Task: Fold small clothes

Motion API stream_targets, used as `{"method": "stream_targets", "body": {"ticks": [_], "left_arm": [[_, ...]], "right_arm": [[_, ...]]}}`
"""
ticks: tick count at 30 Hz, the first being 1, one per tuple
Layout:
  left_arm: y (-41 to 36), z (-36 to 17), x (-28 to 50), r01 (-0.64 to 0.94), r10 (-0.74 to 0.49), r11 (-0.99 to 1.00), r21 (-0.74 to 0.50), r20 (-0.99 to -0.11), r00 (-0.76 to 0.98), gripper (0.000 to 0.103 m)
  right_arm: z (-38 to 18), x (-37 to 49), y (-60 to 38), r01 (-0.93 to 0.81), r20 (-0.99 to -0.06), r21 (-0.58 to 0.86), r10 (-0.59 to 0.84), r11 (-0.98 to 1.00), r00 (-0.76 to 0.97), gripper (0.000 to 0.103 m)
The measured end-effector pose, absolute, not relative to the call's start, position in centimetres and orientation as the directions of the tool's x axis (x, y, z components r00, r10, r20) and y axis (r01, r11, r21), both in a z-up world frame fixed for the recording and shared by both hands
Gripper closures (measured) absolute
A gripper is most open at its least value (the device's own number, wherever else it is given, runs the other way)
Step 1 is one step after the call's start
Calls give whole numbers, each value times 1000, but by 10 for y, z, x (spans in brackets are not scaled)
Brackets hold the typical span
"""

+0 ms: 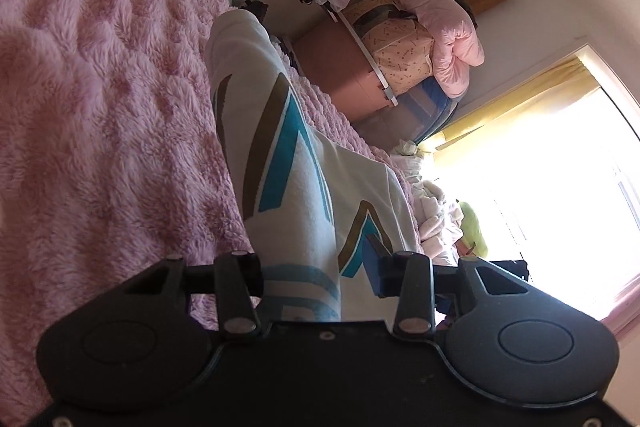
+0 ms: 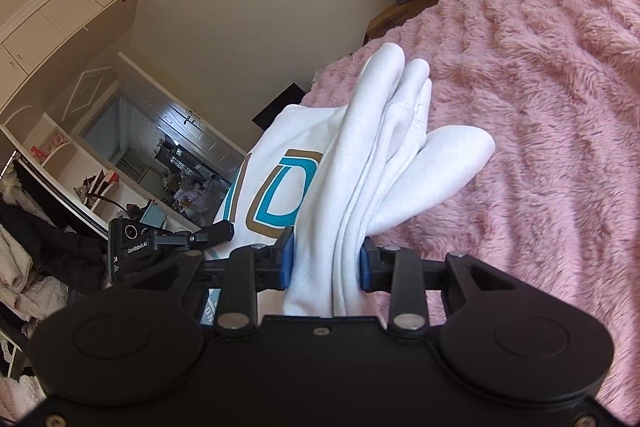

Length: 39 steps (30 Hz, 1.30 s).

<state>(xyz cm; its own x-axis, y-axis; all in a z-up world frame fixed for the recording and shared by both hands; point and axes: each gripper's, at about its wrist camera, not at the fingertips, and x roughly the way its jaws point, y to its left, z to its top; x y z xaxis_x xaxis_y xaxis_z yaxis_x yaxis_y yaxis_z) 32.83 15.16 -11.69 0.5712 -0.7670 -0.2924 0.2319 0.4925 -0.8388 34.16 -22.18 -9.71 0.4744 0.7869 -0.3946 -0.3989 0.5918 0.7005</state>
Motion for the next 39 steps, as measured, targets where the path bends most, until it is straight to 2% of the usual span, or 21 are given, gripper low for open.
{"method": "stream_targets", "body": {"ticks": [10, 17, 19, 21, 24, 28, 31, 35, 39], "left_arm": [[181, -191, 308, 95, -737, 526, -845, -397, 546, 62], [207, -241, 303, 6, -702, 528, -849, -433, 565, 61], [216, -249, 303, -6, -710, 502, -865, -416, 568, 61], [221, -247, 302, -6, -703, 511, -859, -422, 573, 59], [231, -229, 295, 7, -663, 569, -823, -453, 596, 58], [239, -186, 276, 47, -567, 671, -740, -470, 676, 58], [222, -155, 268, 143, -543, 740, -657, -459, 703, 57], [184, -139, 275, 247, -531, 804, -541, -465, 709, 55], [167, -156, 301, 236, -541, 802, -548, -502, 675, 55]], "right_arm": [[-159, 329, -190, -327, -459, 738, 795, 590, 397, 71], [-196, 326, -202, -257, -466, 775, 797, 577, 384, 74], [-200, 323, -205, -256, -480, 765, 789, 590, 384, 74], [-204, 322, -208, -248, -492, 760, 782, 600, 384, 73], [-206, 322, -208, -268, -529, 714, 749, 647, 399, 61], [-196, 320, -208, -264, -551, 685, 720, 679, 422, 54], [-164, 310, -202, -324, -544, 575, 646, 752, 536, 54], [-128, 306, -177, -483, -461, 402, 627, 778, 627, 55], [-129, 327, -149, -548, -494, 329, 635, 769, 594, 62]]}}
